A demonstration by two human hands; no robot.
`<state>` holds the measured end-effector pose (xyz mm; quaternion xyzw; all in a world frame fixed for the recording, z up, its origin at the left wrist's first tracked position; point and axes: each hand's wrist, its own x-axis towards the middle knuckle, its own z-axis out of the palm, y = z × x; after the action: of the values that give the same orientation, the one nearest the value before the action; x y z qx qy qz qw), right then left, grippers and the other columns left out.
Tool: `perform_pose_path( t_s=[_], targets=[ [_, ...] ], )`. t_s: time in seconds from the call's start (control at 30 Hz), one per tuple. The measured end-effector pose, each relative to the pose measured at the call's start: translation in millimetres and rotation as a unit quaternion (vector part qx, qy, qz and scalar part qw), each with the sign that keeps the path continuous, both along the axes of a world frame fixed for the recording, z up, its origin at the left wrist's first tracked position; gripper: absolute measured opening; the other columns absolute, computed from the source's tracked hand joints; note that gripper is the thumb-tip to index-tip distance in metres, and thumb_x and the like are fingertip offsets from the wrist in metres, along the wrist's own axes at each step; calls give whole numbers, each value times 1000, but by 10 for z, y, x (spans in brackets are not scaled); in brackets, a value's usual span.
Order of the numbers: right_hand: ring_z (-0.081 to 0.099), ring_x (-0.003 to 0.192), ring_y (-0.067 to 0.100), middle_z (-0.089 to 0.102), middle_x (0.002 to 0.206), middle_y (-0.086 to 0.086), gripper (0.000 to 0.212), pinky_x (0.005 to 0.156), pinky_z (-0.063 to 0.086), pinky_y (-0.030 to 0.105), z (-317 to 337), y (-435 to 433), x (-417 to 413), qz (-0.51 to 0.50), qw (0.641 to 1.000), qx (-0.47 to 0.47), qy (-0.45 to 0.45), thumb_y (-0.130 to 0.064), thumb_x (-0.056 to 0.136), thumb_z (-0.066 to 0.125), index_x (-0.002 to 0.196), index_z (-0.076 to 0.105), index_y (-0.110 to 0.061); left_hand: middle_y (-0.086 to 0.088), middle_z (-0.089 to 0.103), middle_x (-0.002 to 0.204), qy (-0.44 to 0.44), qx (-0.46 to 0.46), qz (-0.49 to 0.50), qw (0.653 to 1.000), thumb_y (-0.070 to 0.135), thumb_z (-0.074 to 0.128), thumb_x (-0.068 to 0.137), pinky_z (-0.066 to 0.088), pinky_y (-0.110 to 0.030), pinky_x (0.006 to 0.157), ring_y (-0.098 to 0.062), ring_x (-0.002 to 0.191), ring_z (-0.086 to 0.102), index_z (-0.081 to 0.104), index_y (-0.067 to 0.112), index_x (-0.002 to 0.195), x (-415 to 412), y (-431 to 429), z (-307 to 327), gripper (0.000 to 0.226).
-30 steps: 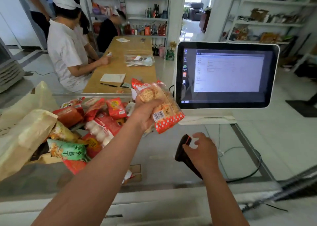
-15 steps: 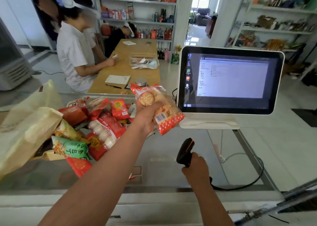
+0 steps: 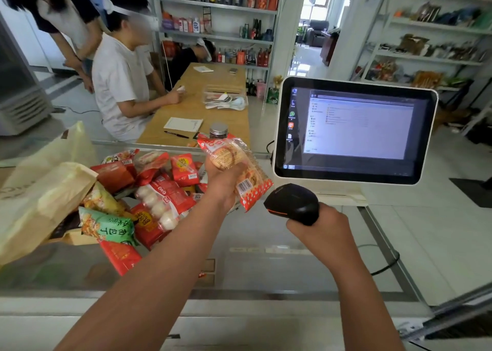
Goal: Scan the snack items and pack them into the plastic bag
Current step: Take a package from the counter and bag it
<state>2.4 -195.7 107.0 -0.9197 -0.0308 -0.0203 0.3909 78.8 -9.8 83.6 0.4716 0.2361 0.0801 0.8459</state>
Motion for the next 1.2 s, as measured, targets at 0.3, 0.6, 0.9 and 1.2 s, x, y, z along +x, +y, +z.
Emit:
perform_pose_path(
  t_s=[0.3, 0.6, 0.9, 1.2],
  targets=[
    [56, 62, 5, 58, 62, -8, 14, 50, 36, 16, 138, 25, -67, 8, 1000, 16, -14, -22, 72, 72, 73, 58, -24, -6, 56, 128, -9, 23, 26, 999, -2, 67, 85, 48, -58, 95, -33, 118, 56, 26, 33, 143, 41, -93, 7, 79],
    [58, 65, 7, 59, 63, -9, 13, 52, 39, 16, 144, 44, -66, 19, 999, 25, -19, -21, 72, 72, 77, 60, -24, -5, 52, 131, -5, 57, 43, 997, -1, 67, 85, 47, -58, 96, -32, 123, 52, 22, 34, 145, 39, -126, 51, 83],
    [58, 64, 7, 58, 62, -10, 19, 52, 38, 14, 157, 45, -61, 19, 999, 27, -27, -20, 73, 72, 69, 55, -28, -5, 49, 136, -3, 85, 53, 995, 0, 67, 85, 46, -55, 100, -30, 126, 50, 20, 33, 148, 12, -133, 86, 85],
    [58, 64, 10, 59, 61, -6, 14, 53, 41, 19, 147, 17, -54, 12, 999, 26, -34, -21, 72, 71, 68, 58, -23, -5, 49, 137, -16, 103, 50, 993, -1, 67, 85, 46, -54, 100, -29, 126, 49, 20, 32, 147, 3, -114, 69, 84]
  ],
)
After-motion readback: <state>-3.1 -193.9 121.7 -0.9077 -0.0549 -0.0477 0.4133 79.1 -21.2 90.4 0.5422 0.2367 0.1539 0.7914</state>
